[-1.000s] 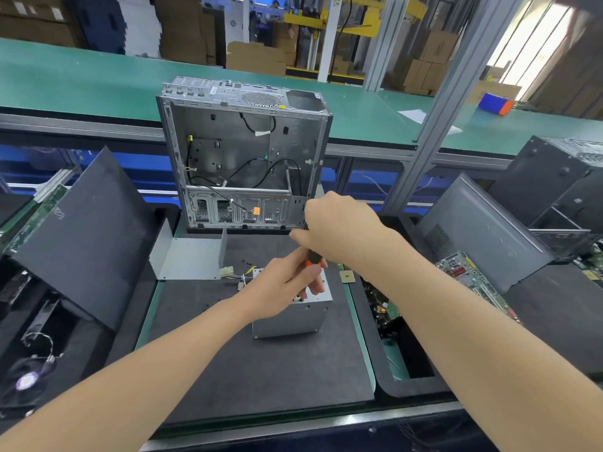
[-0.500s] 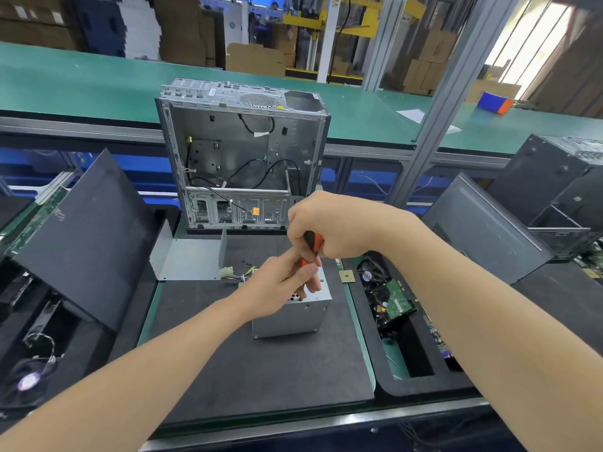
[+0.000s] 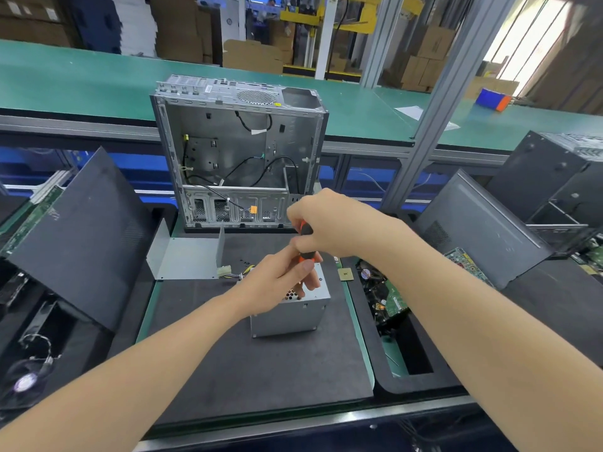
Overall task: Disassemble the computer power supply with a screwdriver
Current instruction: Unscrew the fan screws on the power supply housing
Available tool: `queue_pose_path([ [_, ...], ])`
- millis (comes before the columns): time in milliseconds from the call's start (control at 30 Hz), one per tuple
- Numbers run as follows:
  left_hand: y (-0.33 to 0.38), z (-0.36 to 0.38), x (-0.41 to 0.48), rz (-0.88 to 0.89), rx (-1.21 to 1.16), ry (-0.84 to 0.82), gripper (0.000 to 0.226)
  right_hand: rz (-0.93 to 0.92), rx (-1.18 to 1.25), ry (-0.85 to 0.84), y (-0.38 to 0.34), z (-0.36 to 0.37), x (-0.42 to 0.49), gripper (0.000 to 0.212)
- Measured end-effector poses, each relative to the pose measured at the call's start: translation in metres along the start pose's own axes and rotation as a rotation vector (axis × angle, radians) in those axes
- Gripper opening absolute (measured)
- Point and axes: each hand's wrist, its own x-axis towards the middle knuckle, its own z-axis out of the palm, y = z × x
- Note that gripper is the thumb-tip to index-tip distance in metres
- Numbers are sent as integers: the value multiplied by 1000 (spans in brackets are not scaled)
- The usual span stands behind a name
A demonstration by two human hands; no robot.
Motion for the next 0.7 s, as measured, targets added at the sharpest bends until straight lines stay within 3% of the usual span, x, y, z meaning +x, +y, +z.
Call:
queue_pose_path([
  [133, -1, -3, 0, -18, -22, -36, 19, -195, 33, -88, 4, -12, -4, 9],
  [300, -2, -3, 1, -18, -2, -28, 22, -318, -136, -185, 7, -19, -1, 29],
  [400, -2, -3, 1, -20, 39, -19, 19, -320, -146, -174, 11, -15, -1, 29],
  [500, -3, -2, 1, -13, 93, -22, 21, -246, -88, -139, 11, -10, -4, 22],
  [633, -5, -1, 3, -21, 66, 1, 18, 127, -146, 146, 0, 6, -4, 59],
  [700, -4, -2, 2, 3, 82, -23, 16, 236, -122, 157, -6, 14, -1, 57],
])
